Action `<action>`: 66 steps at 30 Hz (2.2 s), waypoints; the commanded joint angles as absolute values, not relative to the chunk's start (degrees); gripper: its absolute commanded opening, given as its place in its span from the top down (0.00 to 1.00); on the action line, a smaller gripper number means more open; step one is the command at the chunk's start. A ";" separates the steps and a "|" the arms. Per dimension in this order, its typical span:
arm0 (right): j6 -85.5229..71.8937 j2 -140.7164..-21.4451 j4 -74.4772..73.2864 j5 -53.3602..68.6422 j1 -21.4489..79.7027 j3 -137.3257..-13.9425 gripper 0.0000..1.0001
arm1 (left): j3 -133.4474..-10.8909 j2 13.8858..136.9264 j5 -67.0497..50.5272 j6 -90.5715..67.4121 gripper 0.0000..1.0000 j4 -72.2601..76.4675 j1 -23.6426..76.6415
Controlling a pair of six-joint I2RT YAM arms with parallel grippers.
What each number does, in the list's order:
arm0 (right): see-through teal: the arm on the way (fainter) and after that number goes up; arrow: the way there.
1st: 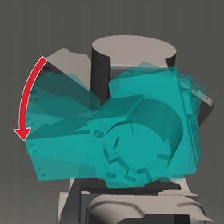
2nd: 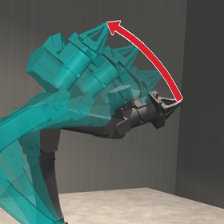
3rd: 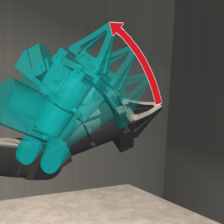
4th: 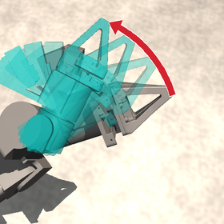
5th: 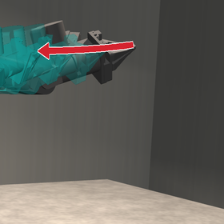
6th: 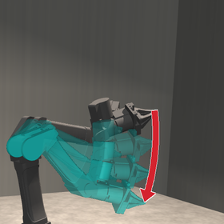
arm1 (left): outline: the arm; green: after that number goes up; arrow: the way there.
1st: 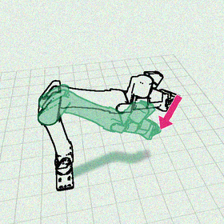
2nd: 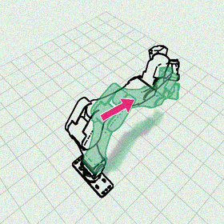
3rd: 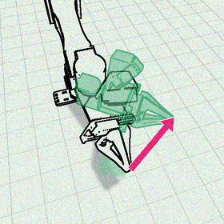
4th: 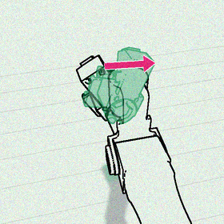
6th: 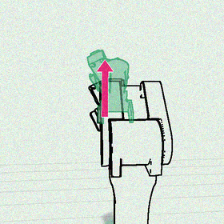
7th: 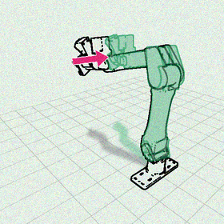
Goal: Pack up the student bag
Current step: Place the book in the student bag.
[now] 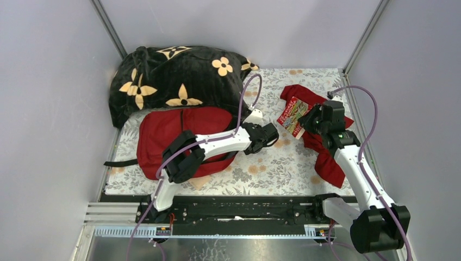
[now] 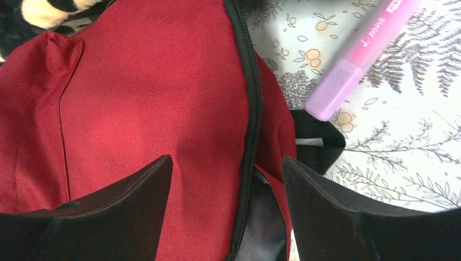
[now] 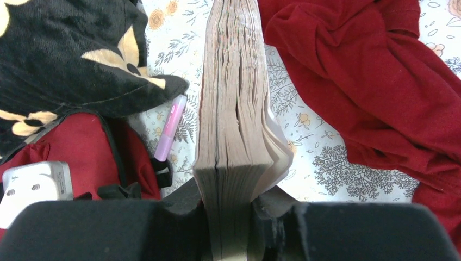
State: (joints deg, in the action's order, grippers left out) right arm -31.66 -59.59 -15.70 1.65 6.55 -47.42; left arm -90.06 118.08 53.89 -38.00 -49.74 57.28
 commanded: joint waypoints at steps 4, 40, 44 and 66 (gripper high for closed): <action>-31.37 -57.68 -10.99 4.66 6.88 -46.86 1.00 | -92.23 120.90 60.14 -41.46 0.25 -52.75 54.44; -59.65 -84.93 34.13 40.23 29.35 -54.17 1.00 | -82.75 73.61 -4.26 -25.35 1.00 -39.15 13.93; -59.05 -90.80 34.45 40.54 32.69 -57.52 1.00 | -83.48 72.42 -7.40 -25.40 1.00 -39.05 12.25; -42.84 -117.52 1.38 20.44 51.53 -91.21 0.04 | -84.80 68.76 -12.90 -28.60 1.00 -37.95 10.56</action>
